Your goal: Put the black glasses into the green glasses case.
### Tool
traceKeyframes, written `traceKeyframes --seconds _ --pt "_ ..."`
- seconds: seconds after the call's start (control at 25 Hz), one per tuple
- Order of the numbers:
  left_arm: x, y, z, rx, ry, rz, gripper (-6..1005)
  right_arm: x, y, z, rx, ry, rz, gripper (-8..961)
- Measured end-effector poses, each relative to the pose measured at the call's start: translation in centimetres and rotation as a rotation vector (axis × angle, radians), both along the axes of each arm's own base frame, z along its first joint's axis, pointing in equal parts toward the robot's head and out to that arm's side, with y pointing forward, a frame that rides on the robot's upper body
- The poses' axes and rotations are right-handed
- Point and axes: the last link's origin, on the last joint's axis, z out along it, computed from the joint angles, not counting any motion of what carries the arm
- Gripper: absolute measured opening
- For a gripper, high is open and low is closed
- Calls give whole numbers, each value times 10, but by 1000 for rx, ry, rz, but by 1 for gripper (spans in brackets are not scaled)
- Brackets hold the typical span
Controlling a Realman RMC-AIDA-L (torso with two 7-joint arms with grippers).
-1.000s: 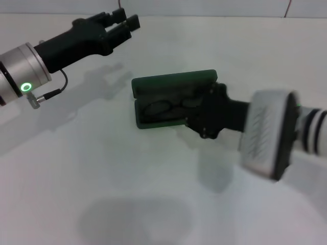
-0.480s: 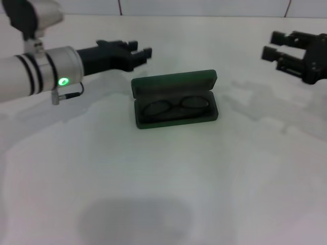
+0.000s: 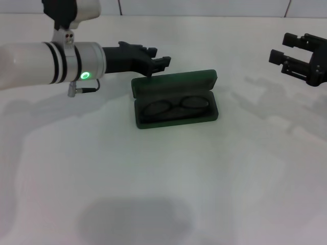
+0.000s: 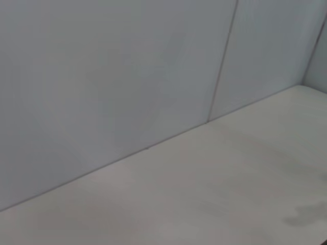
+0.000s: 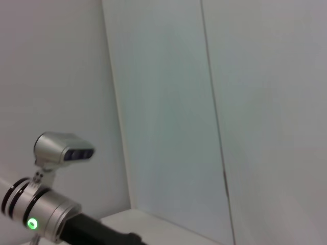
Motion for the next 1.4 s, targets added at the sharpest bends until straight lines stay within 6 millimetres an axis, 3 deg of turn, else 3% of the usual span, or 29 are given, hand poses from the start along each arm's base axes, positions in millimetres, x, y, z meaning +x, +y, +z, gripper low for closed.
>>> traceKeyframes --seconds 0.6,0.96,1.24,1.4 --pt "22 -4 -20 -114 49 -24 475 1 -3 -3 23 -13 19 591" --pt "10 -18 -30 -165 83 -15 475 3 -2 -2 31 -17 9 596" --pt "-1 -28 -30 -157 78 -37 476 2 -2 -4 29 -19 8 600" --pt "12 -39 -15 -127 -66 -147 476 -6 -8 -6 -17 -13 82 603"
